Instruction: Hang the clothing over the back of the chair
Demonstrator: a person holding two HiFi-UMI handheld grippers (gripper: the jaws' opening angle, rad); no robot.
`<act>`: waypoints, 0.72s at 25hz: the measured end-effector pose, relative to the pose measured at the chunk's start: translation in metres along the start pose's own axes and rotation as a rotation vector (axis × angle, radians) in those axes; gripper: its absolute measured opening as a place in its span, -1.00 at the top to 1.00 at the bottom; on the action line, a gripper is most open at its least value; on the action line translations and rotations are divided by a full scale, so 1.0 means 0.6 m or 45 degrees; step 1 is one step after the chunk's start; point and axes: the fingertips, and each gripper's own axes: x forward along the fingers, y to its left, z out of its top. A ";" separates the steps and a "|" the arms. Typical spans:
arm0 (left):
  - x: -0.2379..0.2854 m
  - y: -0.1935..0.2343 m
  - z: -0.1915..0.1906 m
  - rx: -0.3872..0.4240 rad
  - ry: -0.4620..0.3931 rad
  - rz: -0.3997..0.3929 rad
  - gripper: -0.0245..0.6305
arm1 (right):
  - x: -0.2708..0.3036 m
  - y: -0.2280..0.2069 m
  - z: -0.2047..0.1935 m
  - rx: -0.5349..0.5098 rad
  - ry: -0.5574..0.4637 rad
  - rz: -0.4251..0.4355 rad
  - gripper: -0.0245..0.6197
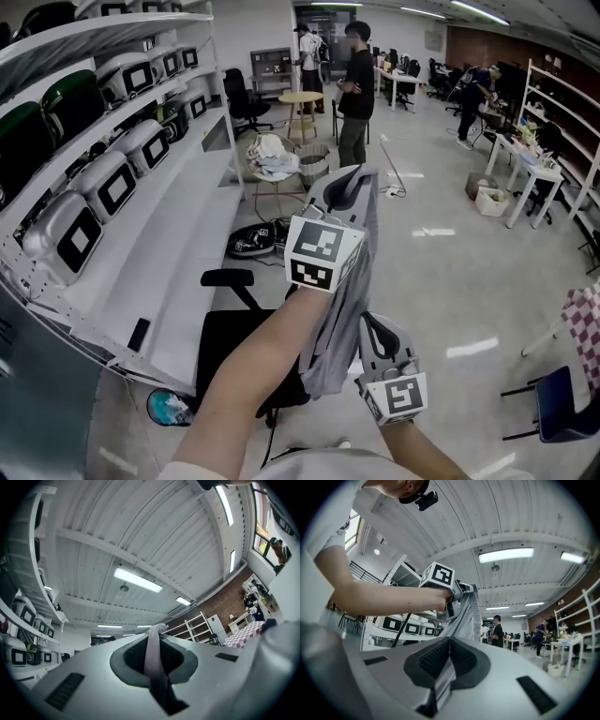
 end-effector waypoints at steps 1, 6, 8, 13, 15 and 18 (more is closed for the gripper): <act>0.016 0.006 0.005 -0.006 -0.007 -0.001 0.85 | 0.002 -0.007 -0.004 -0.001 0.011 -0.005 0.87; 0.097 0.035 0.017 0.087 -0.014 0.010 0.85 | 0.012 -0.031 -0.016 0.002 0.041 -0.018 0.87; 0.128 0.046 -0.003 0.108 0.032 0.015 0.85 | 0.015 -0.039 -0.021 0.012 0.060 -0.022 0.87; 0.163 0.032 -0.159 0.154 0.305 -0.047 0.85 | 0.015 -0.054 -0.030 0.031 0.082 -0.011 0.87; 0.157 0.021 -0.218 0.189 0.416 -0.094 0.85 | 0.013 -0.055 -0.036 0.039 0.085 -0.009 0.87; 0.144 -0.002 -0.290 0.109 0.607 -0.216 0.85 | 0.011 -0.056 -0.050 0.053 0.095 -0.010 0.87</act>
